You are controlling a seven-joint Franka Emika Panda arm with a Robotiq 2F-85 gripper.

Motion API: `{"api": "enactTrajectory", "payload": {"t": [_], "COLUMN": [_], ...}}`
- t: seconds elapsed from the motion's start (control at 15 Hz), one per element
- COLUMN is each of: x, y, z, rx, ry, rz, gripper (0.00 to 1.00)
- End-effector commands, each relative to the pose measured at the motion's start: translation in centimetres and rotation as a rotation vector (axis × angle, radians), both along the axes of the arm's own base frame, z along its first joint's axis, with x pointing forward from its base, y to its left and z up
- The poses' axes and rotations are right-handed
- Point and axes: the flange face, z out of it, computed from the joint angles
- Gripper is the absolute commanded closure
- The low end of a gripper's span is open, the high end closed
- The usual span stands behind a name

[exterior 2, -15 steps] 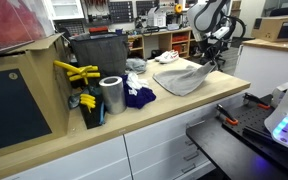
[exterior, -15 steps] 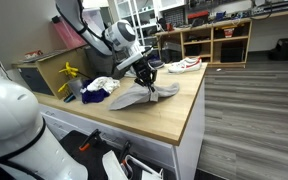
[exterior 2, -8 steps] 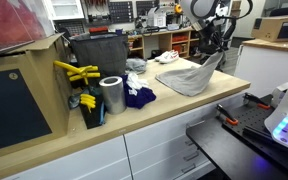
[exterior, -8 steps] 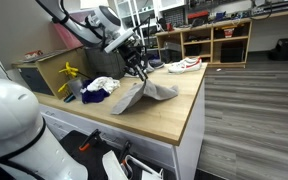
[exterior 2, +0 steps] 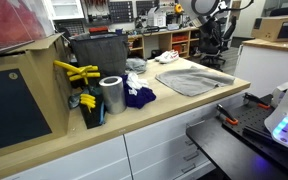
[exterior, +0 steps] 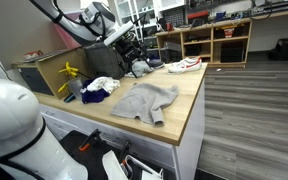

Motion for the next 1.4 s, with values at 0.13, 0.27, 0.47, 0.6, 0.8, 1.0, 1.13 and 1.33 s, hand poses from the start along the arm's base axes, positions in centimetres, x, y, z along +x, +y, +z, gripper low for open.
{"api": "enactTrajectory", "payload": {"t": [0.13,0.27,0.47,0.6,0.8,1.0,1.13,1.33], "x": [1.6,2.3,2.8,2.8,2.4,1.9,1.3,0.4], "y": [1.7,3.1,5.5,7.0,9.1,10.6,11.3,11.5], "z": [-0.3,-0.9,-2.5,-3.5,-5.2,-7.2,-8.4,-10.0], "rx": [0.263,0.374,0.490,0.531,0.563,0.572,0.567,0.558], "ry": [-0.122,-0.167,-0.202,-0.214,-0.214,-0.197,-0.179,-0.153], "rz": [-0.078,-0.128,-0.175,-0.192,-0.190,-0.176,-0.157,-0.145], "gripper": [0.00,0.00,0.26,0.41,0.64,0.86,0.99,1.00]}}
